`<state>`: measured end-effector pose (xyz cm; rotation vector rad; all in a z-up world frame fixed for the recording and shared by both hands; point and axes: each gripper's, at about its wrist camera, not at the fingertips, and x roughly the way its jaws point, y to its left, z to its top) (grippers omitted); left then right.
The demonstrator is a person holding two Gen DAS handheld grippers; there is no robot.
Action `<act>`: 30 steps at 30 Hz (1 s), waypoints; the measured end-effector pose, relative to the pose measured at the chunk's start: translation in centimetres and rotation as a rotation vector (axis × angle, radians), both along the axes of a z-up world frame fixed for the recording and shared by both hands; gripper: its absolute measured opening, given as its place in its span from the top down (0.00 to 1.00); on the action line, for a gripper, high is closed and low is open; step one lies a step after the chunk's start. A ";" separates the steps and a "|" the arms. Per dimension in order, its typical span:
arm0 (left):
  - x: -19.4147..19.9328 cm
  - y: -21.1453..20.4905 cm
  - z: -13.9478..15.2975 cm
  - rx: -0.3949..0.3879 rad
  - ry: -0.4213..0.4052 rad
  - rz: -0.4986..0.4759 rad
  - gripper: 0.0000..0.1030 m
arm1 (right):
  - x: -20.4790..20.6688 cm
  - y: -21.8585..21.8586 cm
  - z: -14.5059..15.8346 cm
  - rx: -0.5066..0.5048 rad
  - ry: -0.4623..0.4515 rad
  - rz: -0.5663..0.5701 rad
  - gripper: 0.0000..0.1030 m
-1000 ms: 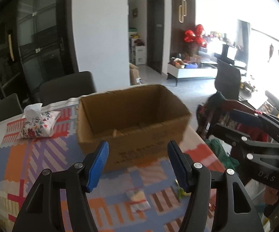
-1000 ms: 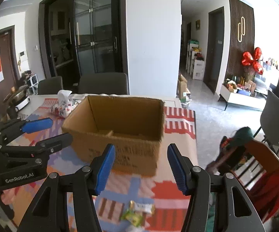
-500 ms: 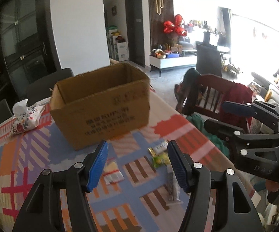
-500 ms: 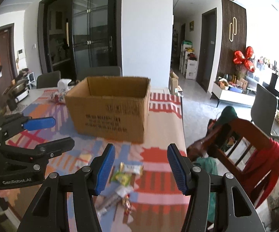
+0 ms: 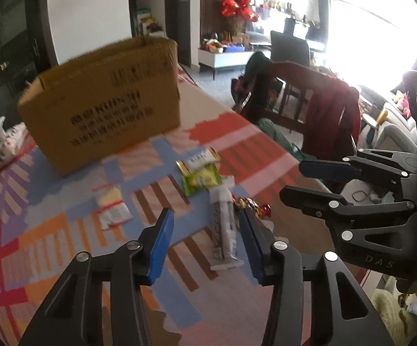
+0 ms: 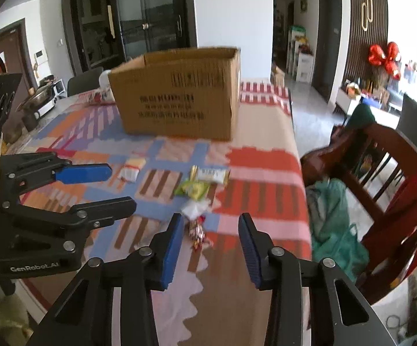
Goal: Organize snacks
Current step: 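Grasp the white stick snack with the left gripper while the right grasps the red-gold chocolate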
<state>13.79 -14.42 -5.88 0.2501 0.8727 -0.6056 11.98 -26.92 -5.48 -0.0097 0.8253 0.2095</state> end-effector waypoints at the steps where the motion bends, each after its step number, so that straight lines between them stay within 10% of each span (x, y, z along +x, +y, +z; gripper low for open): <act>1: 0.1 -0.1 -0.4 -0.003 0.012 -0.005 0.59 | -0.1 0.0 -0.5 0.005 0.011 0.000 0.63; 30: 1.7 -0.7 -4.9 0.027 0.120 0.014 0.80 | 1.7 0.4 -4.2 0.082 0.119 0.059 0.73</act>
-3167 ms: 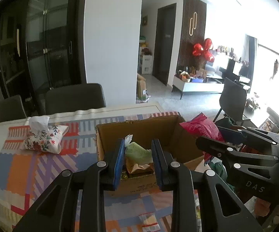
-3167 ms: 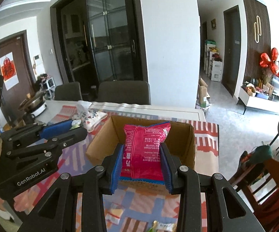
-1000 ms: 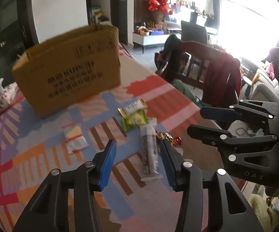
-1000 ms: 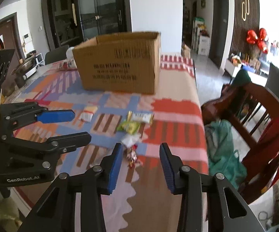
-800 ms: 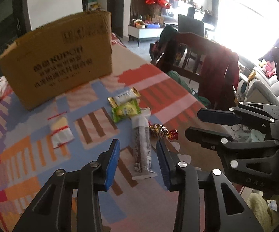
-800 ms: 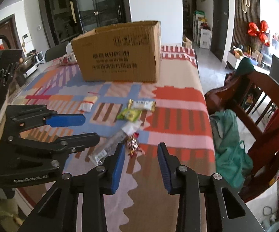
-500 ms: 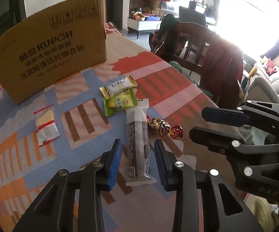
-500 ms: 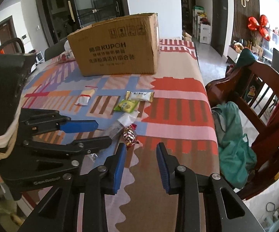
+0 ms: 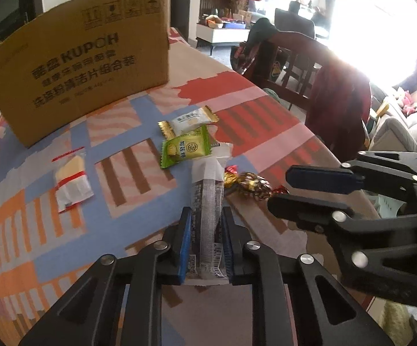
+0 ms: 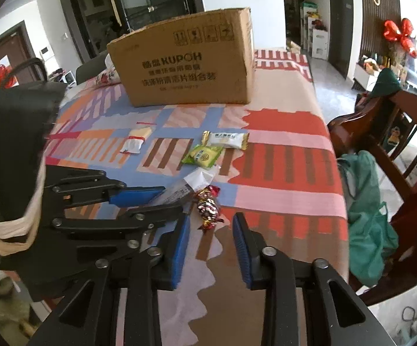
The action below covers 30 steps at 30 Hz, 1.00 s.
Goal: Organize snacks
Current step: 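Grasp the white stick snack with the left gripper while the right grasps the red-gold chocolate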
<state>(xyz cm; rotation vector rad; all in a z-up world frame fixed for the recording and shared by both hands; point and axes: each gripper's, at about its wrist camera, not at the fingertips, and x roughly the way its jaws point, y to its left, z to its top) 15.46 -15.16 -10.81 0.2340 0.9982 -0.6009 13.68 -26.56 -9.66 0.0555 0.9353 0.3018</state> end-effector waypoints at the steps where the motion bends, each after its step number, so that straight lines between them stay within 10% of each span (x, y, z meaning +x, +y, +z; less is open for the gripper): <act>1: 0.0 0.2 0.1 -0.005 0.002 0.004 0.81 | 0.2 0.1 -0.2 0.000 0.005 -0.001 0.73; 30: -2.1 5.5 5.1 -0.148 -0.073 0.107 0.81 | 0.2 3.1 2.1 -0.024 -0.056 -0.012 0.82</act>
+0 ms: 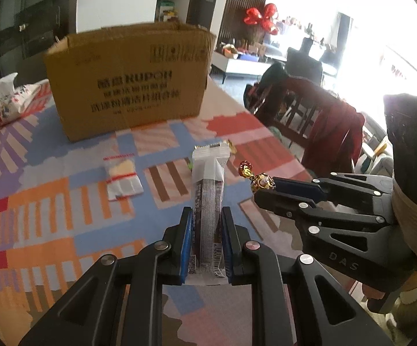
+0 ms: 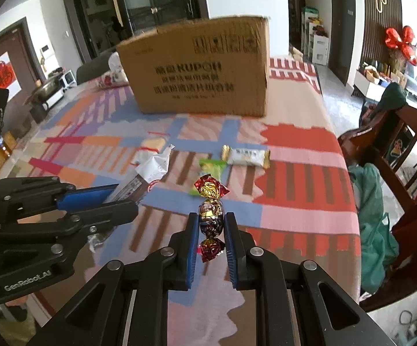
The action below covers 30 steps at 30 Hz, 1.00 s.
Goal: Organize snacks
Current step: 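Carry both snacks over the box and open both grippers to drop them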
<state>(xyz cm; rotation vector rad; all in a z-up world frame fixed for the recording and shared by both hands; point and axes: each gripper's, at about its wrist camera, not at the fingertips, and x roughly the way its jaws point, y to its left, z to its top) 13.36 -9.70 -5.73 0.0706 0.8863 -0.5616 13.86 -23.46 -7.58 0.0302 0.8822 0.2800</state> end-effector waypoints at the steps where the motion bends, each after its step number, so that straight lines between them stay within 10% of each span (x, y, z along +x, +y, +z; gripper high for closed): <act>1: 0.0 0.2 0.4 -0.004 -0.011 0.006 0.81 | -0.1 0.1 0.5 0.003 -0.011 0.002 0.82; 30: 3.9 4.2 11.6 -0.061 -0.253 0.130 0.81 | 3.2 2.7 13.2 0.091 -0.342 0.015 0.82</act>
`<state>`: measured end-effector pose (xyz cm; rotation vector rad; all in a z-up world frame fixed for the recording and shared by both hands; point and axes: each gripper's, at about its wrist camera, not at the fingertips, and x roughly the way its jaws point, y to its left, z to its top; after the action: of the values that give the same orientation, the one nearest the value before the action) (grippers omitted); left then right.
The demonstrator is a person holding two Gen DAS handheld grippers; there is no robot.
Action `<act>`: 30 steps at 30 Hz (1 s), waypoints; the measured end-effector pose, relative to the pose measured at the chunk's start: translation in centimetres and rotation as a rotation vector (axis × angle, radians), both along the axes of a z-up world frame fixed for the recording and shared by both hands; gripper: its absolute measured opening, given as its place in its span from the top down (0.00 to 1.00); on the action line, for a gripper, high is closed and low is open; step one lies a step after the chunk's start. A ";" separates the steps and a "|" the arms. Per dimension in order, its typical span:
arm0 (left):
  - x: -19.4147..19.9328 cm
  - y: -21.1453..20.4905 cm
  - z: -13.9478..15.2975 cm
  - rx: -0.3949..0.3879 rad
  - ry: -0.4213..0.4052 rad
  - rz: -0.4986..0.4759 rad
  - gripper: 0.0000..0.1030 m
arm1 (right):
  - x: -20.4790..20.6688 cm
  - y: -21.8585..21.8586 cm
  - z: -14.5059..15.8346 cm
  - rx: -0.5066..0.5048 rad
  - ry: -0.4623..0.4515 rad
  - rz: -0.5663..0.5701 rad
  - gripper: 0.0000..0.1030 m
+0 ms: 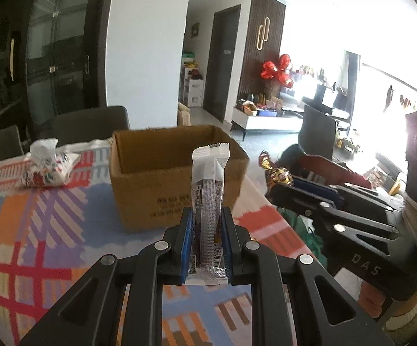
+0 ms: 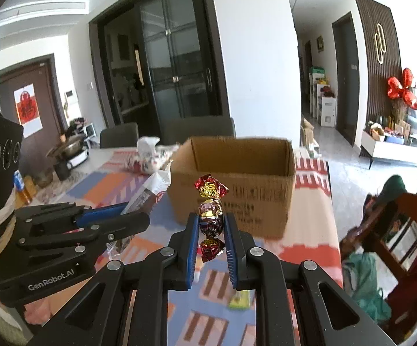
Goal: Organize snacks
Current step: 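Carry both snacks over the box and open both grippers to drop them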
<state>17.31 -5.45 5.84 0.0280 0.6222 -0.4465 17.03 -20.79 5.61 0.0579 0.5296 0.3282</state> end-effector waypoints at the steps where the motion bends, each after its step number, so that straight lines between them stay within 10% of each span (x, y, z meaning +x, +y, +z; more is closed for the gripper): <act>1: 0.4 0.0 0.3 0.003 -0.005 0.002 0.81 | 0.4 0.1 0.6 0.001 -0.013 -0.001 0.82; 30: 16.3 0.9 1.9 0.104 0.142 0.099 0.81 | 15.3 1.7 3.3 -0.037 0.123 -0.021 0.82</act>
<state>33.63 -4.54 7.76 0.0645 0.7826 -0.3217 32.37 -19.13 8.92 0.0483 0.6568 0.2950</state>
